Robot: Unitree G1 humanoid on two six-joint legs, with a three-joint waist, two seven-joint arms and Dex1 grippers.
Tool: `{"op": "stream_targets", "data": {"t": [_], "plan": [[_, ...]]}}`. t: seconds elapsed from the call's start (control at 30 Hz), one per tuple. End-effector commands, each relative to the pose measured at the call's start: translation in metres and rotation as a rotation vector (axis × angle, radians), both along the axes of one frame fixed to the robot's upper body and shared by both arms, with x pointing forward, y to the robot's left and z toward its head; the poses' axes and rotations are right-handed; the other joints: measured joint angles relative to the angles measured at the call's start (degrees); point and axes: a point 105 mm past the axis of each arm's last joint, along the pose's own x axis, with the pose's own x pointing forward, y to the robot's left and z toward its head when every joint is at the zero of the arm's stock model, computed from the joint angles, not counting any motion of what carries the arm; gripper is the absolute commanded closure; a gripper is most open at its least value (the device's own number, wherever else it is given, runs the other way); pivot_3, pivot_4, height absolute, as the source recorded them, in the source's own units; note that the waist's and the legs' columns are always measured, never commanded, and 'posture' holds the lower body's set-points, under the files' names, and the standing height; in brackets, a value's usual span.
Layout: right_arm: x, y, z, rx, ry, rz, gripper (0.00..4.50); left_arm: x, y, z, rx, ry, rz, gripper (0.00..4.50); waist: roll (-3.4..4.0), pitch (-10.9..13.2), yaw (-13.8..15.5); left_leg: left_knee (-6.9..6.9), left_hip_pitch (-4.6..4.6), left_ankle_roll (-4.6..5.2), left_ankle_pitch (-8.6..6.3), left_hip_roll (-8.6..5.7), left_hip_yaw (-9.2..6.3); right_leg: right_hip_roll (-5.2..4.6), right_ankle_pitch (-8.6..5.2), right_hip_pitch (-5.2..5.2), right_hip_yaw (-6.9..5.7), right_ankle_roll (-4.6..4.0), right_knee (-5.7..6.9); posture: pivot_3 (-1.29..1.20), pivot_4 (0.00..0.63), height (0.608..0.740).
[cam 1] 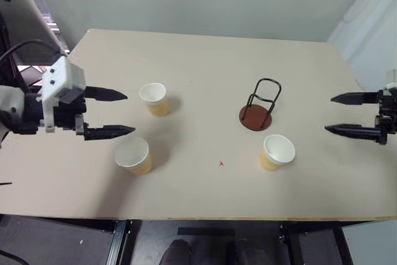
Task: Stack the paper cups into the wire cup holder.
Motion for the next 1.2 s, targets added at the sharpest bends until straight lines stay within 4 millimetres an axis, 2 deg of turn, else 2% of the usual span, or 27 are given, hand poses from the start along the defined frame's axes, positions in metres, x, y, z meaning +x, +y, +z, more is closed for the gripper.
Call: {"op": "stream_targets", "data": {"t": [0.03,0.3,0.43,0.5,0.6,0.77,0.93,1.2], "plan": [[-0.006,0.0,0.019,-0.023,-0.058,0.009,0.0,-0.005,0.008,0.012,0.006,-0.043,0.018,0.04,0.0,0.0,-0.22,0.02,0.01,0.0,0.0,0.02,0.0,0.02,0.02,0.0,0.0,0.04,0.01,0.0,0.15,0.74],[0.003,0.008,0.017,0.037,-0.072,0.016,0.0,-0.007,0.01,0.002,-0.04,-0.015,0.024,0.04,0.01,0.0,-0.9,0.06,0.03,0.0,0.0,0.19,0.0,0.21,0.06,-0.01,0.03,0.11,0.01,0.0,0.15,0.74],[0.023,0.019,0.019,0.126,-0.108,-0.024,0.0,-0.007,0.008,-0.002,-0.066,-0.012,0.027,0.04,0.01,-0.01,-1.09,0.15,0.03,0.0,0.0,0.19,-0.03,0.21,0.08,-0.01,0.04,0.14,0.04,0.0,0.15,0.74],[0.037,0.031,0.012,0.144,-0.1,-0.043,0.0,-0.007,0.004,-0.004,-0.077,-0.013,0.024,0.04,0.01,-0.02,-1.19,0.18,0.05,0.0,0.0,0.21,-0.08,0.24,0.1,0.0,0.04,0.17,0.05,0.0,0.15,0.74],[0.046,0.046,0.002,0.143,-0.083,-0.025,0.0,-0.006,0.001,-0.004,-0.088,-0.02,0.023,0.04,0.01,-0.02,-1.31,0.23,0.03,0.0,0.0,0.25,-0.2,0.3,0.11,0.0,0.03,0.2,0.05,0.0,0.15,0.74],[0.081,0.055,-0.013,0.153,-0.088,-0.127,0.0,-0.006,0.001,-0.005,-0.089,-0.027,0.038,0.04,0.03,-0.02,-1.33,0.28,-0.03,0.0,0.0,0.27,-0.29,0.29,0.15,-0.06,0.03,0.26,0.05,0.0,0.15,0.74],[0.094,0.07,-0.027,0.177,-0.034,-0.077,0.0,-0.007,-0.007,-0.01,-0.098,-0.022,0.034,0.04,0.04,-0.02,-1.13,0.31,-0.07,-0.01,-0.01,0.28,-0.4,0.29,0.15,-0.06,-0.01,0.27,0.06,0.0,0.15,0.74],[0.098,0.086,-0.045,0.17,0.009,-0.025,0.0,-0.006,-0.028,-0.025,-0.146,0.003,0.025,0.04,0.05,-0.03,-0.96,0.34,-0.13,-0.04,0.0,0.23,-0.3,0.29,0.15,-0.04,-0.06,0.27,0.08,0.0,0.15,0.74]]}}
